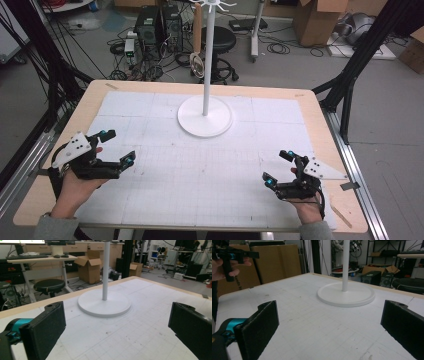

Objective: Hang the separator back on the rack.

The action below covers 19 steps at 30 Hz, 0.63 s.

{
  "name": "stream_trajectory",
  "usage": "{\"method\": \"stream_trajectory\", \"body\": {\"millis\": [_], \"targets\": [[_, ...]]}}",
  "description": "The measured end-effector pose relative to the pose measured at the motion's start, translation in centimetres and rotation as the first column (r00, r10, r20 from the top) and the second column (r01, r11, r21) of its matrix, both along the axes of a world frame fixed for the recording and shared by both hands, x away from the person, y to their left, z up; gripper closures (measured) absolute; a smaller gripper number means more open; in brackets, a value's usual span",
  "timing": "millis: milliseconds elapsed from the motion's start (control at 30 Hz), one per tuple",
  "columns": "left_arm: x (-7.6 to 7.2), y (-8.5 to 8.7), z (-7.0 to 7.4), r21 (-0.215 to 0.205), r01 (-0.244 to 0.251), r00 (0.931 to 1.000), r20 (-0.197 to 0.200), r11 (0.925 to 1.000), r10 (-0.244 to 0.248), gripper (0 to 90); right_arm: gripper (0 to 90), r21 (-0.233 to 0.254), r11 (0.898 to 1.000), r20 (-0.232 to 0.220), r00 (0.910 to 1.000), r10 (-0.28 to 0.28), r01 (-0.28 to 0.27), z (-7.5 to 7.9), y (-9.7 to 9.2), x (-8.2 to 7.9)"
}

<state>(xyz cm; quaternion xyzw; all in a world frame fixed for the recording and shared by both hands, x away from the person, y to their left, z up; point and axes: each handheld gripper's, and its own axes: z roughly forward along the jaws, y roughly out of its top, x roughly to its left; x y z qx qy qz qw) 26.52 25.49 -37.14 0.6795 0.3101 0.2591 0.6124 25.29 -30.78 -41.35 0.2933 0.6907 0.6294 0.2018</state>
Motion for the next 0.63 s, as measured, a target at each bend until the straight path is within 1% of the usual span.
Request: {"method": "stream_trajectory", "body": {"millis": [100, 133, 167, 200, 233, 300, 333, 367, 433, 533, 600, 633], "targets": [[-0.4, 0.4, -0.6, -0.012, -0.016, 0.9999, 0.003, 0.9998, 0.016, 1.7, 0.7, 0.002, 1.000, -0.008, 0.9999, -0.008, 0.008, 0.0, -0.1, -0.1], [-0.6, 0.6, -0.8, -0.007, -0.021, 0.9998, -0.004, 0.9997, 0.021, 1.7, 0.7, -0.002, 1.000, 0.003, 0.9999, -0.015, 0.015, 0.0, -0.1, 0.0], [-0.8, 0.8, -1.1, 0.004, -0.042, 0.9991, -0.002, 0.9991, 0.042, 1.7, 0.7, -0.002, 1.000, 0.002, 0.9999, -0.016, 0.016, 0.0, -0.1, -0.1], [-1.1, 1.0, -1.3, -0.001, -0.061, 0.9982, -0.001, 0.9982, 0.061, 1.8, 0.7, -0.004, 1.000, 0.005, 0.9998, -0.018, 0.018, 0.0, -0.1, -0.1], [-1.3, 1.2, -1.6, -0.004, -0.066, 0.9978, -0.006, 0.9978, 0.066, 1.7, 0.7, -0.005, 1.000, 0.002, 0.9998, -0.020, 0.020, 0.0, -0.2, -0.2], [-1.8, 1.5, -1.9, 0.012, -0.090, 0.9960, 0.005, 0.9959, 0.090, 1.7, 0.7, -0.003, 1.000, 0.002, 0.9998, -0.020, 0.020, 0.0, -0.2, -0.2], [-1.9, 1.6, -2.1, 0.011, -0.099, 0.9951, 0.003, 0.9950, 0.099, 1.8, 0.7, -0.005, 1.000, 0.004, 0.9998, -0.019, 0.019, -0.1, -0.2, -0.2], [-2.1, 1.7, -2.2, 0.004, -0.102, 0.9948, 0.000, 0.9947, 0.102, 1.7, 0.7, -0.006, 1.000, 0.009, 0.9998, -0.017, 0.017, -0.1, -0.1, -0.2], [-2.2, 1.8, -2.3, -0.003, -0.104, 0.9946, 0.002, 0.9946, 0.104, 1.7, 0.7, -0.007, 1.000, 0.000, 0.9999, -0.013, 0.013, -0.1, -0.1, -0.2], [-2.2, 1.8, -2.4, 0.007, -0.101, 0.9949, -0.007, 0.9949, 0.101, 1.7, 0.7, -0.011, 1.000, 0.004, 0.9999, -0.010, 0.010, -0.3, -0.2, -0.2], [-2.0, 1.6, -2.5, 0.002, -0.096, 0.9953, -0.011, 0.9954, 0.096, 1.7, 0.7, -0.009, 1.000, -0.002, 0.9999, -0.013, 0.013, -0.3, -0.3, -0.3], [-1.8, 1.5, -2.6, 0.000, -0.093, 0.9956, -0.012, 0.9957, 0.093, 1.7, 0.7, -0.010, 1.000, 0.005, 0.9999, -0.015, 0.015, -0.3, -0.4, -0.2]]}}
